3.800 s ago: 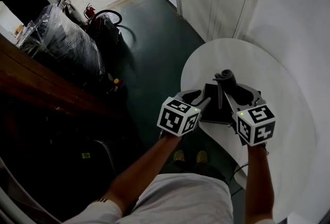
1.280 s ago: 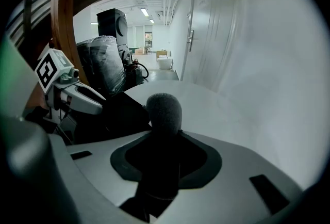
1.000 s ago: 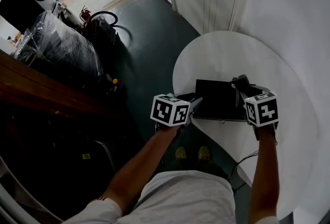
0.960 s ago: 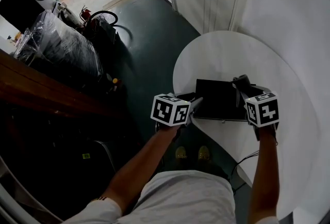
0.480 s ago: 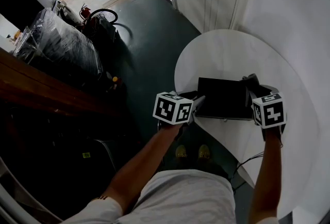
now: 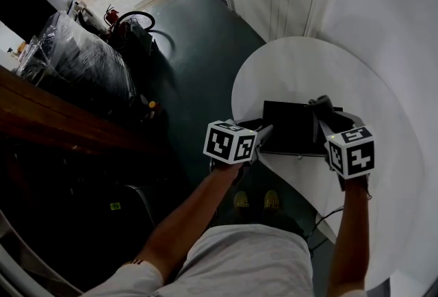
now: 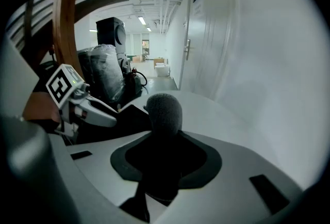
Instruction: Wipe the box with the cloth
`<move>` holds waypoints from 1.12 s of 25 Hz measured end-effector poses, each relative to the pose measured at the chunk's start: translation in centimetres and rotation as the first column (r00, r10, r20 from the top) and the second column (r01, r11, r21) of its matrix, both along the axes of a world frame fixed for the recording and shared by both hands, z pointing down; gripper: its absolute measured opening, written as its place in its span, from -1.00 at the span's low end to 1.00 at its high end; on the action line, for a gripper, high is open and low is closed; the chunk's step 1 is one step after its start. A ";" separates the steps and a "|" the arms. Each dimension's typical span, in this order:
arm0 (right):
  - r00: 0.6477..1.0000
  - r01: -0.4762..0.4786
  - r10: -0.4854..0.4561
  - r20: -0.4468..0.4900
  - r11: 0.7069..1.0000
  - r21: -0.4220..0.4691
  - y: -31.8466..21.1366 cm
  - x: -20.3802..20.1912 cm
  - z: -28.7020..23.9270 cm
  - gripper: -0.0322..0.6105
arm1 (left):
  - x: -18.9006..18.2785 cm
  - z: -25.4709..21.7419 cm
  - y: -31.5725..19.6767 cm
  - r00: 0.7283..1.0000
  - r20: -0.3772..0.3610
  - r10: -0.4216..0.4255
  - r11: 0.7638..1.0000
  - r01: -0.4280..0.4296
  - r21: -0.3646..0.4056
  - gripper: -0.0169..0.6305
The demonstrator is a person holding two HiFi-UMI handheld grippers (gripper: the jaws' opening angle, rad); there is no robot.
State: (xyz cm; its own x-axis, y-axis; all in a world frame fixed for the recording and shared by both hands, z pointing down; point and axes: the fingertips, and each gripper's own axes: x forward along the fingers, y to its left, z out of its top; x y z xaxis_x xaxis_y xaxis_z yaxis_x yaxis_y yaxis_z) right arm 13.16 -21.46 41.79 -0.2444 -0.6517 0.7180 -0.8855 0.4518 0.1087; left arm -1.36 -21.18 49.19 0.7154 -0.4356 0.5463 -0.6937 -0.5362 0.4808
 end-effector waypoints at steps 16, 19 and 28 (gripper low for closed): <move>0.980 0.193 -0.187 0.073 0.976 -0.099 0.4 -11.2 3.8 -0.56 | 0.1 0.0 0.0 1.000 0.005 0.000 1.000 0.000 0.004 -0.47; 0.979 0.204 -0.201 0.038 0.973 -0.104 0.5 -11.0 4.4 -0.56 | 0.1 0.0 -0.1 1.000 0.003 -0.002 1.000 0.002 0.004 -0.47; 0.984 0.165 -0.170 -0.042 0.980 -0.110 0.5 -6.5 4.4 -0.56 | 0.1 0.1 -0.1 1.000 0.002 -0.005 1.000 0.005 0.004 -0.47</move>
State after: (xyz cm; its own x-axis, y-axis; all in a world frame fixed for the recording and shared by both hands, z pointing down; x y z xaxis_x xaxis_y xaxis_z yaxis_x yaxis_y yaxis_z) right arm 6.64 -20.91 46.21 -0.3049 -0.5246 0.7949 -0.7907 0.6046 0.0957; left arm -1.30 -21.29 49.25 0.7119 -0.4416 0.5461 -0.6975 -0.5349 0.4768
